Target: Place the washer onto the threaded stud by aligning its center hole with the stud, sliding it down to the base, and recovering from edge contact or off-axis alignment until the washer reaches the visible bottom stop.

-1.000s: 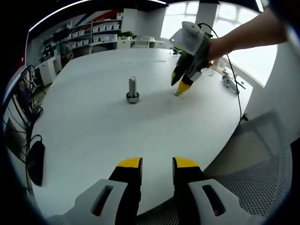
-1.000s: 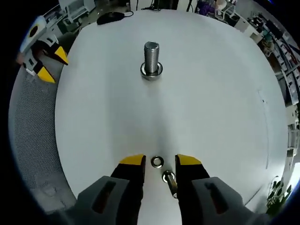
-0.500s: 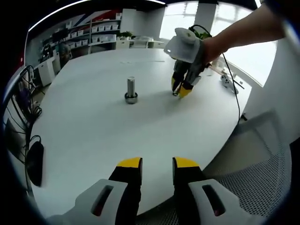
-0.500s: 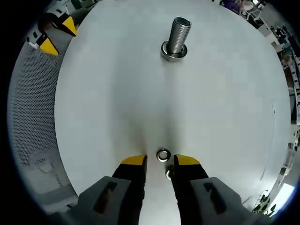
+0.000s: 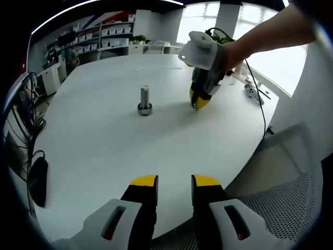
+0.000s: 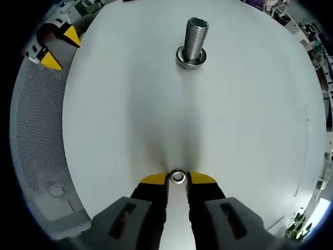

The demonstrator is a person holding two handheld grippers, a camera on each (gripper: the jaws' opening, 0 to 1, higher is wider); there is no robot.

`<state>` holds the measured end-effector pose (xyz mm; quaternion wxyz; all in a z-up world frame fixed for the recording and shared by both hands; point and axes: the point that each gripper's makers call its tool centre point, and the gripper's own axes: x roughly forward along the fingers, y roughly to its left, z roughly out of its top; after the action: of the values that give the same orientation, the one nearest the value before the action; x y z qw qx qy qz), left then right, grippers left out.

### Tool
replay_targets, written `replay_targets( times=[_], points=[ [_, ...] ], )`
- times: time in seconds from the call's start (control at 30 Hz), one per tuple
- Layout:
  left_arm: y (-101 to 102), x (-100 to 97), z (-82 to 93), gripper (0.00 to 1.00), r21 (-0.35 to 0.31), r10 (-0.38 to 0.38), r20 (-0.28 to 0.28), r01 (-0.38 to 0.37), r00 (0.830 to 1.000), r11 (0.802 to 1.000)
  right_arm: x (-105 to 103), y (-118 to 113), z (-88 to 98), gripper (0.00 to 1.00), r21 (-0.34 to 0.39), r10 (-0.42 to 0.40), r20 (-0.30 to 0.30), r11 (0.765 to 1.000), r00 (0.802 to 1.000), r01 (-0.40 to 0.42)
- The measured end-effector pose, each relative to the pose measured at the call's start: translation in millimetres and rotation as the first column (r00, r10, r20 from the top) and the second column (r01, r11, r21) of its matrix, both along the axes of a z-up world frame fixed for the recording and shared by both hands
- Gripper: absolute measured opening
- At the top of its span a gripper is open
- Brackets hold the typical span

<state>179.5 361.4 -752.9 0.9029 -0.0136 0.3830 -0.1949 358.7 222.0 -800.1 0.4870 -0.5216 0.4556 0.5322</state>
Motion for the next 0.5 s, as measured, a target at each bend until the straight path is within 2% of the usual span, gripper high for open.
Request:
replay_targets(
  times=[0.2, 0.33, 0.5],
  points=[
    [0.0, 0.2, -0.2, 0.23, -0.002, -0.001, 0.000, 0.001, 1.000, 1.000, 0.6, 0.0, -0.5, 0.17, 0.002, -0.011, -0.019, 1.000, 1.000, 0.011],
    [-0.7, 0.2, -0.6, 0.23, -0.002, -0.006, -0.001, 0.006, 1.000, 1.000, -0.3, 0.1, -0.8, 0.17, -0.001, 0.007, -0.007, 1.000, 1.000, -0.007],
    [-0.3, 0.0, 0.0, 0.23, -0.003, -0.002, -0.001, 0.002, 1.000, 1.000, 1.6, -0.6, -1.2, 0.17, -0.004, -0.039, -0.008, 0.999, 0.999, 0.039]
  ],
)
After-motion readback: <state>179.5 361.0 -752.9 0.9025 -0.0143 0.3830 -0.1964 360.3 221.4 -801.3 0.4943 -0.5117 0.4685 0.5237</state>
